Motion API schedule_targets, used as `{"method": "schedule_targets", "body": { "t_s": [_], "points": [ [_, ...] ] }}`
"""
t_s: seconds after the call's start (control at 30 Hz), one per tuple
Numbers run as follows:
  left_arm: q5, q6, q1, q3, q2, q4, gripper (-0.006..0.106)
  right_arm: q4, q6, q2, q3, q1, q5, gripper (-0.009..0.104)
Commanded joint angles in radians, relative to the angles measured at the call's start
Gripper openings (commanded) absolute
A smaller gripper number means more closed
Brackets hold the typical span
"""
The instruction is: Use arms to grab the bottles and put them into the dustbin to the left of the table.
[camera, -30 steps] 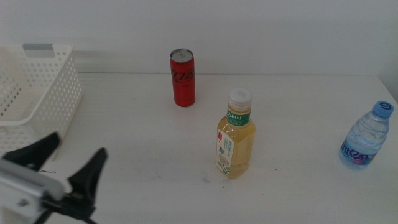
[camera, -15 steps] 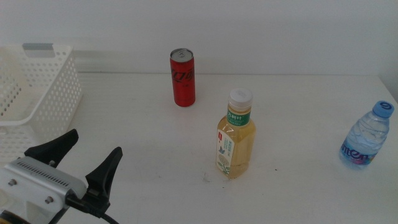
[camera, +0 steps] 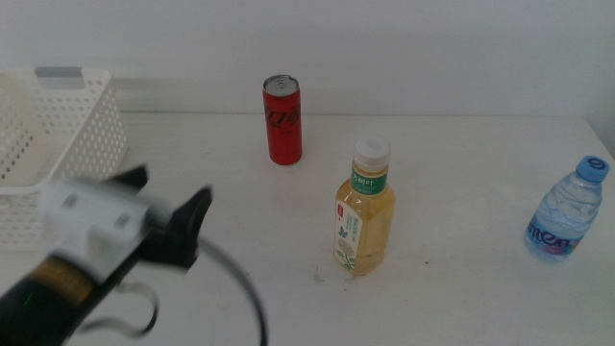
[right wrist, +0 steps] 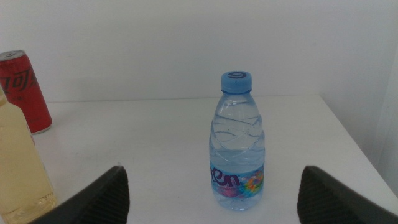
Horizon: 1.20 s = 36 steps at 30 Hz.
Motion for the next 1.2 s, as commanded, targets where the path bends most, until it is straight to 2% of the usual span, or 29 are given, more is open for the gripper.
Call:
{"method": "schedule_targets", "body": {
  "t_s": [0.0, 0.1, 0.23, 0.37, 0.67, 1.17],
  "points": [
    [0.061, -0.017, -0.002, -0.097, 0.06, 0.013, 0.093, -0.002, -0.002, -0.005, 0.004, -0.009, -0.012, 0.091],
    [0.051, -0.06, 0.024, -0.211, 0.189, 0.074, 0.093, -0.002, -0.002, -0.005, 0.004, -0.009, -0.012, 0.091],
    [0.036, -0.143, 0.072, -0.374, 0.352, 0.235, 0.093, -0.002, -0.002, -0.005, 0.004, -0.009, -0.012, 0.091],
    [0.036, -0.191, 0.089, -0.52, 0.498, 0.341, 0.093, -0.002, -0.002, -0.005, 0.004, -0.009, -0.012, 0.091],
    [0.036, -0.285, 0.085, -0.774, 0.766, 0.386, 0.093, -0.002, -0.002, -0.005, 0.004, -0.009, -0.012, 0.091],
    [0.118, -0.332, 0.04, -1.096, 1.024, 0.36, 0.093, -0.002, -0.002, -0.005, 0.004, -0.009, -0.012, 0.091]
  ]
}}
